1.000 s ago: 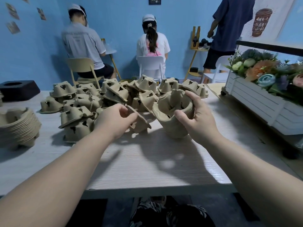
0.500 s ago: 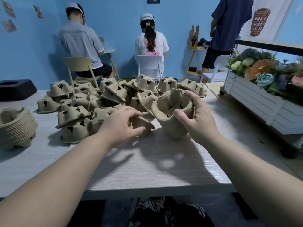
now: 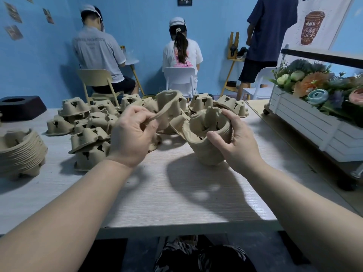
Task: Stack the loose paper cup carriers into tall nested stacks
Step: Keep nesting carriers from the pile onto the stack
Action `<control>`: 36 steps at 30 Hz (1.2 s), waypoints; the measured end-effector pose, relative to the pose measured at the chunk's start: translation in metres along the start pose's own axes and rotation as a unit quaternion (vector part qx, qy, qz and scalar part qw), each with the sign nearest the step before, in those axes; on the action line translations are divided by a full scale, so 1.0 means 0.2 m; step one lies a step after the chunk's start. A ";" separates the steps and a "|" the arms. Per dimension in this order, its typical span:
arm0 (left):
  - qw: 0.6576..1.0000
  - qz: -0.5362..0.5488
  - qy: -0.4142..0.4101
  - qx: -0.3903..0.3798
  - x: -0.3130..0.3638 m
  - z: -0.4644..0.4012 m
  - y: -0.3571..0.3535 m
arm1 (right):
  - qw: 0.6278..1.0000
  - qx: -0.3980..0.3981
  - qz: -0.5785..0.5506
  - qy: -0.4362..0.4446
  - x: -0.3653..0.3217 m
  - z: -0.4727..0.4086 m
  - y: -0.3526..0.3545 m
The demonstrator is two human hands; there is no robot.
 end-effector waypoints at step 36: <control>0.950 0.035 0.263 -0.162 -0.44 -0.21 -0.52 | 0.996 -0.022 -0.067 -0.045 0.10 -0.05 0.01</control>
Point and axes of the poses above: each hand's wrist, its own z-axis away from the middle knuckle, its own y-axis out of the back of the hand, x = y × z, the point moved 10 cm from there along -z, towards the middle knuckle, and after that the axes turned 12 degrees about -x, right-handed, at the moved point
